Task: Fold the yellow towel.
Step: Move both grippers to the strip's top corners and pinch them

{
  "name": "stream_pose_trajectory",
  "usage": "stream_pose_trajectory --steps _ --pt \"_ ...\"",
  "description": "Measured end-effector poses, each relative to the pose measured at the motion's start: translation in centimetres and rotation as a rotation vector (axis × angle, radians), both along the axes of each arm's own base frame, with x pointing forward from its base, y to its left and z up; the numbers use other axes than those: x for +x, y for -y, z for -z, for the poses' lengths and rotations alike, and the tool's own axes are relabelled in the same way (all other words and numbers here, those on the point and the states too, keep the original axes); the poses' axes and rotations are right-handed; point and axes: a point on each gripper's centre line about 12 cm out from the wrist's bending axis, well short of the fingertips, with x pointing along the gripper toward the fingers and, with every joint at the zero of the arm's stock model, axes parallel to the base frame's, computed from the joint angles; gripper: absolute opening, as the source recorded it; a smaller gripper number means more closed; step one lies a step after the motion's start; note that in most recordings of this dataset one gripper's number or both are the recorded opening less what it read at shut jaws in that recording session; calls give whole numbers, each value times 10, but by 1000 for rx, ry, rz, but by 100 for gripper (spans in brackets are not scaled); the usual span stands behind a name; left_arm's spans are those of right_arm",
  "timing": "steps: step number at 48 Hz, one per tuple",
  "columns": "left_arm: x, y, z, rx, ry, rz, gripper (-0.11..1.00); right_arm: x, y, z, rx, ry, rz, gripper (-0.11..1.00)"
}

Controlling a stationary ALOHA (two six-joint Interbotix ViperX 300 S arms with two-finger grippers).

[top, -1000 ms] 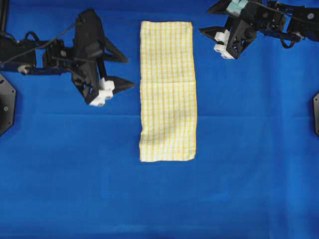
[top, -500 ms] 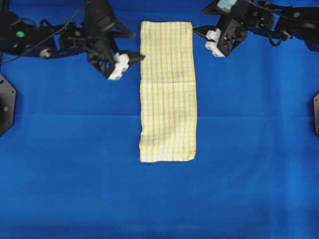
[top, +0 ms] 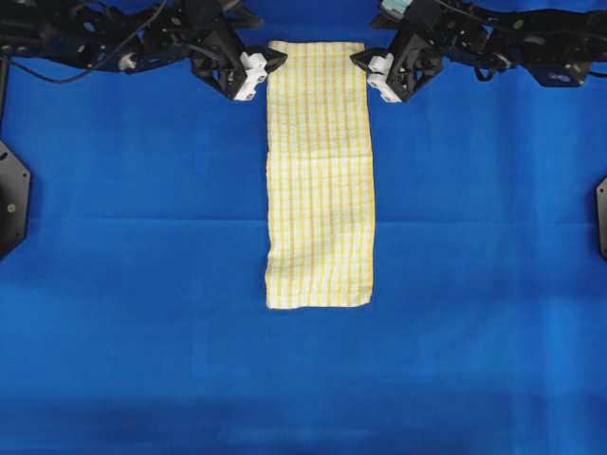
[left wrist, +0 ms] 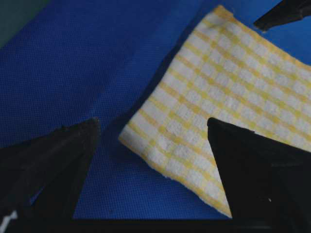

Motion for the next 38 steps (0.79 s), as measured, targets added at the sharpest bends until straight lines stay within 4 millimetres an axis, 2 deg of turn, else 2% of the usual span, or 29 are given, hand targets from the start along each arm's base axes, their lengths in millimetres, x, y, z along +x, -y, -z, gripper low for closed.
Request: stream_pose_trajectory --steps 8,22,25,28,31,38 --pt "4 -3 21 -13 -28 0 87 3 5 9 4 -3 6 77" --pt "6 -11 35 -23 -35 -20 81 6 7 26 25 -28 12 76" --pt "7 -11 34 -25 -30 -23 74 6 8 30 32 -32 17 73" --pt "7 -12 35 -25 -30 -23 60 7 9 31 36 -32 22 67" --pt "8 -12 35 -26 -29 -24 41 9 9 32 37 -30 22 52" --pt "11 -11 35 -23 -26 -18 6 11 9 31 33 -26 18 10"
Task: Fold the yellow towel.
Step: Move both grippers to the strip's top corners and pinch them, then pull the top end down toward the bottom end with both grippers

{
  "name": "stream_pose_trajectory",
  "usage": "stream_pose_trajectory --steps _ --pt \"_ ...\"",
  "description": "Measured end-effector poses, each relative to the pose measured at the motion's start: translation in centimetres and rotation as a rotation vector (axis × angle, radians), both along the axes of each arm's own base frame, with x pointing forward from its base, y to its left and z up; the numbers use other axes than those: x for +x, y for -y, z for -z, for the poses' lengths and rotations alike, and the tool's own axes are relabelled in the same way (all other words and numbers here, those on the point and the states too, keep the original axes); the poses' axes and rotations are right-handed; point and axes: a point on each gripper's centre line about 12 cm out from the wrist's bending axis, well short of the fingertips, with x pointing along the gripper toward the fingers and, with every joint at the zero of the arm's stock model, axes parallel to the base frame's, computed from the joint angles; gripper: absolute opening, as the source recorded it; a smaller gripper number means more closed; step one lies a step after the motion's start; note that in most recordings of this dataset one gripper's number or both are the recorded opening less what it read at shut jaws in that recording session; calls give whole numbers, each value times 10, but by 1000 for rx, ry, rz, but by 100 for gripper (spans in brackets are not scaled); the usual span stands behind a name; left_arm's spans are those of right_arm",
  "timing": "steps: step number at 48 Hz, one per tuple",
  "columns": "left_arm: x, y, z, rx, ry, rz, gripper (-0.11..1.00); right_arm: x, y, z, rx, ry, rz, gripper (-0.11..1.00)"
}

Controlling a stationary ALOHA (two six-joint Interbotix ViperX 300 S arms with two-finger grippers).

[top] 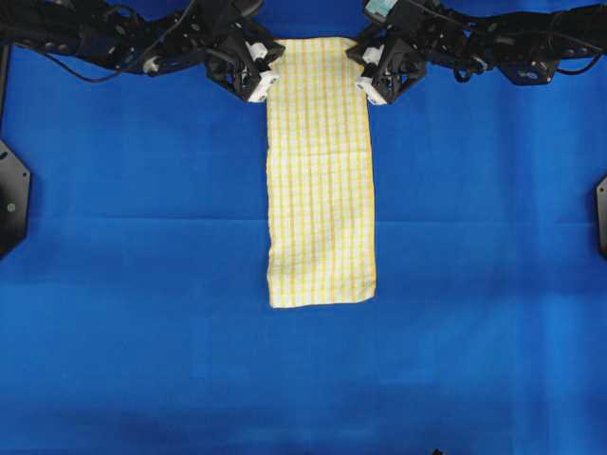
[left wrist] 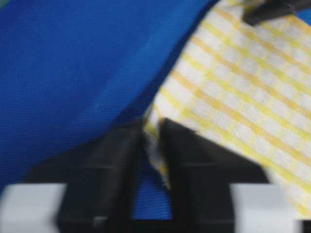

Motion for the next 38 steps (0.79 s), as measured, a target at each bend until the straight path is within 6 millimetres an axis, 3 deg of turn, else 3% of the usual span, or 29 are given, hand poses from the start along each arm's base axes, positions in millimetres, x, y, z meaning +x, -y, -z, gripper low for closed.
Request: stream_pose_trajectory --steps 2,22,38 --pt "1 1 0 -2 -1 3 2 0 -1 0 1 -1 -1 6" --pt "-1 -6 -3 14 -3 -4 2 1 -1 -1 5 10 7 6" --pt "1 -16 -28 58 -8 14 2 -1 6 -21 -20 51 24 6"
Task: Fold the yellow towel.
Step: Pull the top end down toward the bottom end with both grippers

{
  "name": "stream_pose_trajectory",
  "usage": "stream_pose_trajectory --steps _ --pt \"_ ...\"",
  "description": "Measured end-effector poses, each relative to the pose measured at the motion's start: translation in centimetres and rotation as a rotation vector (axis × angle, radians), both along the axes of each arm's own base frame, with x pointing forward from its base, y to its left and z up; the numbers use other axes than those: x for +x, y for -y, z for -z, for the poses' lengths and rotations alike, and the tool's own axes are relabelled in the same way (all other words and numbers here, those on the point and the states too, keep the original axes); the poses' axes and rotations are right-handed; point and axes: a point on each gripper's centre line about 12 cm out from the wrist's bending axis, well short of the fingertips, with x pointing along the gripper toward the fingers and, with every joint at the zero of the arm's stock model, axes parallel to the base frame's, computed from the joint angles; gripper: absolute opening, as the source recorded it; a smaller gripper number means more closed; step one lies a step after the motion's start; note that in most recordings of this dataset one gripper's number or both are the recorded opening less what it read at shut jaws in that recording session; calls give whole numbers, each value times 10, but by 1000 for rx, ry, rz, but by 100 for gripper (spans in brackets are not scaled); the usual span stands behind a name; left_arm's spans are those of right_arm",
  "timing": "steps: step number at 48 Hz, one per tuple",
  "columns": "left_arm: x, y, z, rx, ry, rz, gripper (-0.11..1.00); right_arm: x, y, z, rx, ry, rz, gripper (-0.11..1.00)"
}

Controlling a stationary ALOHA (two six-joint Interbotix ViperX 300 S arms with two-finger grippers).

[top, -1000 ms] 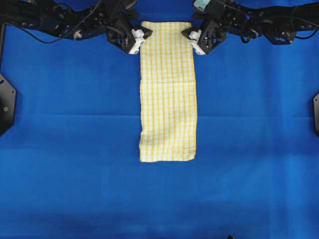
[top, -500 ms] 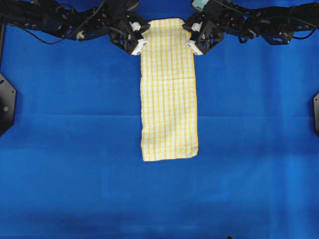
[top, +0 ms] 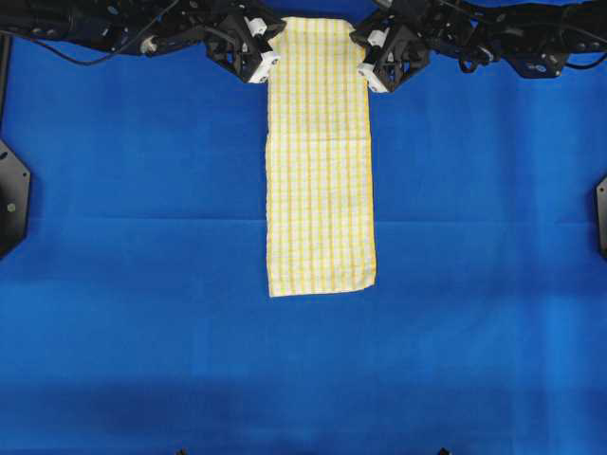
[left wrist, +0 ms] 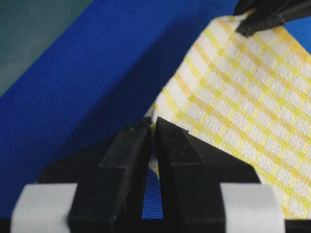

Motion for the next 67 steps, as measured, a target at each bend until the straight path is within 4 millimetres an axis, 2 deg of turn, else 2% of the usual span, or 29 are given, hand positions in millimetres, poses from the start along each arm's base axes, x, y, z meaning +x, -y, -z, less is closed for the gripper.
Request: stream_pose_trajectory --steps 12,20,27,35,46,53,67 --pt "0 0 0 -3 -6 1 2 -1 -1 -1 1 -1 0 6" --pt "5 10 -2 -4 -3 26 2 -7 -5 -6 3 4 4 6" --pt "8 34 -6 -10 -5 76 2 -11 -23 -8 11 1 -22 6" --pt "8 69 -12 -42 11 127 2 -14 -53 -12 23 0 -75 6" --pt "9 113 -39 -39 75 220 2 -21 -84 -32 19 44 -126 6" --pt "10 143 -52 -48 123 282 2 -25 -108 -39 30 61 -169 6" --pt "-2 189 -40 -96 109 373 2 -23 -153 -35 75 57 -254 6"
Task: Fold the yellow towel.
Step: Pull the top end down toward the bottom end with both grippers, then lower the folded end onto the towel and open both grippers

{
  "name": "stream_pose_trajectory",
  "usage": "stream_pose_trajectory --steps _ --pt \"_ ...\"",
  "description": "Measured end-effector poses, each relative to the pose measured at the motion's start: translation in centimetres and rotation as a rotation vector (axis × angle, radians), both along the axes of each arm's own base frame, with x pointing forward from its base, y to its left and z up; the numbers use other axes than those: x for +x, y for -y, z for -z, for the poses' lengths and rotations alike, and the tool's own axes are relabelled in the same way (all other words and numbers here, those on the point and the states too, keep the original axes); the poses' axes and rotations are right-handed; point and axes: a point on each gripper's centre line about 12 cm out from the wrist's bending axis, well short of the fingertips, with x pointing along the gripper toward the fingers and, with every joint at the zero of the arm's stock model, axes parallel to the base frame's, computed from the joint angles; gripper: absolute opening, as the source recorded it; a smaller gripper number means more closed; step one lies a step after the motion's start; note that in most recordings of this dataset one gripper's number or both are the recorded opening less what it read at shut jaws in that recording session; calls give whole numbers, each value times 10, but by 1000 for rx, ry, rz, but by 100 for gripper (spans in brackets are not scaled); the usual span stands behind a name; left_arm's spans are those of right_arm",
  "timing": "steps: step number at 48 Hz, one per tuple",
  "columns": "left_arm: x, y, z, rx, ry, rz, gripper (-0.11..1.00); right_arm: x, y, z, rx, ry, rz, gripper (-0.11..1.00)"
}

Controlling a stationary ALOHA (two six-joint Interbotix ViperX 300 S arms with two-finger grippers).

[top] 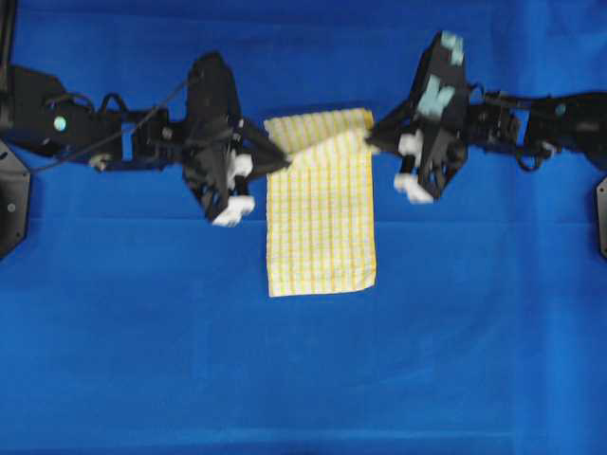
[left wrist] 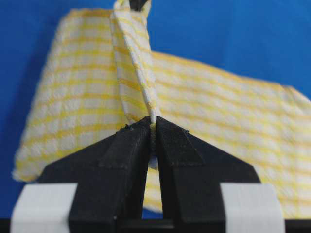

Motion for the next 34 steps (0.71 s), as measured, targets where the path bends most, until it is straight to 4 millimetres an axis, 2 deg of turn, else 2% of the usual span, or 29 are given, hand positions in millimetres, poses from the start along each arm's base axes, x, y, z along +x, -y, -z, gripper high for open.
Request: stream_pose_trajectory --steps 17,34 --pt "-8 47 9 -32 58 101 2 3 -41 3 36 -4 -86 6" --pt "-6 74 23 -41 55 170 2 4 -72 7 61 -19 -151 6"
